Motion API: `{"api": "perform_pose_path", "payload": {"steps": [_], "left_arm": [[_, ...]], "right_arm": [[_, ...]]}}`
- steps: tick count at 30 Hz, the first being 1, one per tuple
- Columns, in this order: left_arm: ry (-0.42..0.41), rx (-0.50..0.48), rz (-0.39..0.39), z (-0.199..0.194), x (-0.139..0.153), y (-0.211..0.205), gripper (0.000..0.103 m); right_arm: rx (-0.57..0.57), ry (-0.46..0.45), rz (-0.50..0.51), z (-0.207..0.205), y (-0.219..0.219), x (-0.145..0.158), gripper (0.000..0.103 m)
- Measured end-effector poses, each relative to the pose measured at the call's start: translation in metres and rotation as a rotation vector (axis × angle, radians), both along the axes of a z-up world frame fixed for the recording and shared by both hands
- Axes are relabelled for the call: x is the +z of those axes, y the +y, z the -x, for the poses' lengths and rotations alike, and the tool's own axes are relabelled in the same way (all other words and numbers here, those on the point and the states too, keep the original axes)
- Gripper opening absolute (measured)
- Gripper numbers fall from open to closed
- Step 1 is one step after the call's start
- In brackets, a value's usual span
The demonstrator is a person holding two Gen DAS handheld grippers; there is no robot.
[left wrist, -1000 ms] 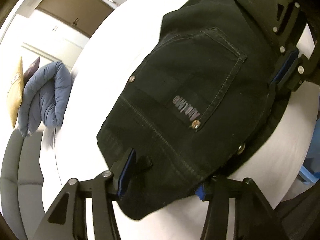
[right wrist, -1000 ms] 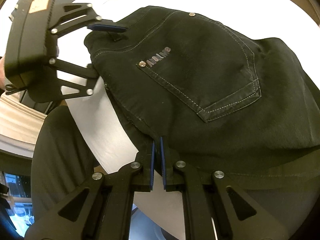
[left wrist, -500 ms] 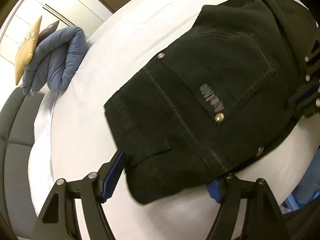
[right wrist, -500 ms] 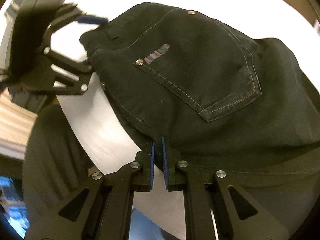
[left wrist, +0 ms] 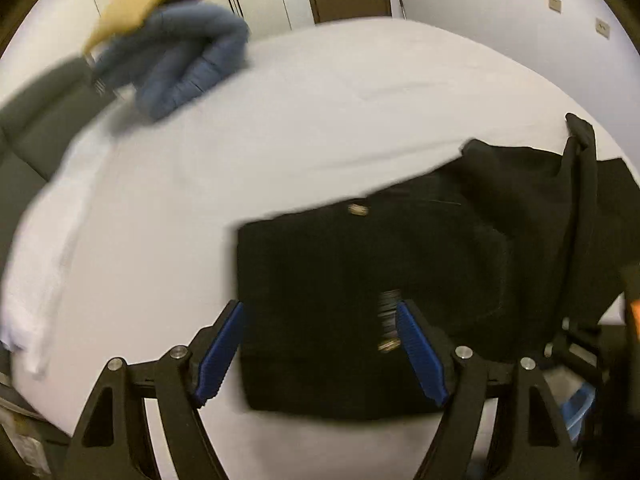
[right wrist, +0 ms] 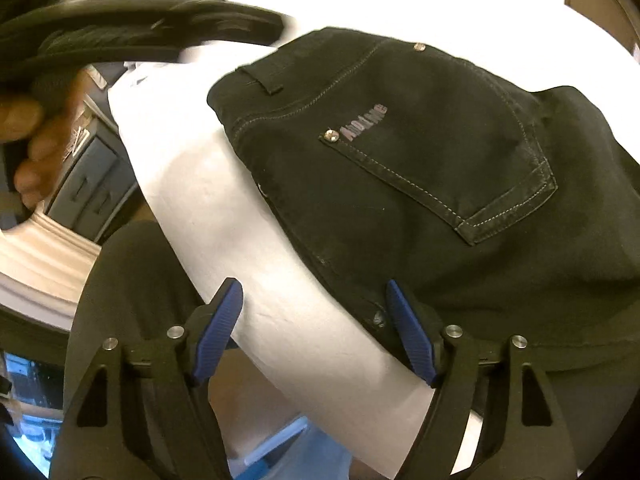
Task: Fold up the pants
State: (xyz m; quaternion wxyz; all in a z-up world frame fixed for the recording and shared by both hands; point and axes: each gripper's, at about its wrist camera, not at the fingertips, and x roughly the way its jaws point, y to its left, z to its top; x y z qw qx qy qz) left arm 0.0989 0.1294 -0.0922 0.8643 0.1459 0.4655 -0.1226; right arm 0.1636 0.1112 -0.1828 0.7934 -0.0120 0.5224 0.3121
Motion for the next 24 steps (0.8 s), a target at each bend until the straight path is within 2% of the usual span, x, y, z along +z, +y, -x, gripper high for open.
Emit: {"api": "perform_pose_path", "payload": {"steps": [2, 4, 5, 7, 10, 13, 15, 17, 19, 20, 24], "left_arm": [[0.063, -0.001, 0.034, -0.013, -0.026, -0.015, 0.073], [0.128, 0.016, 0.030, -0.021, -0.052, -0.024, 0.071], [0.124, 0.034, 0.022, -0.023, -0.063, -0.028, 0.072], [0.110, 0.059, 0.054, -0.025, -0.066, -0.026, 0.074], [0.135, 0.075, 0.084, -0.032, -0.067, -0.021, 0.074], [0.142, 0.073, 0.077, -0.038, -0.068, -0.019, 0.074], [0.150, 0.079, 0.079, -0.033, -0.068, -0.019, 0.075], [0.156, 0.084, 0.078, -0.034, -0.069, -0.021, 0.075], [0.160, 0.086, 0.070, -0.039, -0.070, -0.019, 0.075], [0.162, 0.089, 0.067, -0.040, -0.070, -0.021, 0.076], [0.168, 0.099, 0.057, -0.041, -0.072, -0.026, 0.076]], "right_arm": [[-0.037, 0.041, -0.084, -0.001, -0.019, 0.011, 0.074], [-0.103, 0.049, -0.157, 0.002, -0.054, 0.029, 0.074], [-0.151, 0.047, -0.215, 0.005, -0.081, 0.040, 0.074], [-0.271, 0.036, -0.336, 0.006, -0.137, 0.057, 0.074], [-0.565, -0.009, -0.414, 0.007, -0.241, 0.065, 0.074], [-0.897, 0.019, -0.517, 0.005, -0.353, 0.045, 0.072], [-1.086, 0.038, -0.661, 0.008, -0.417, 0.026, 0.069], [-1.201, 0.025, -0.715, 0.008, -0.457, 0.019, 0.064], [-1.227, 0.012, -0.767, -0.001, -0.479, 0.015, 0.062], [-1.234, 0.022, -0.760, -0.007, -0.483, 0.012, 0.061], [-1.243, 0.129, -0.741, -0.041, -0.499, -0.006, 0.051]]}}
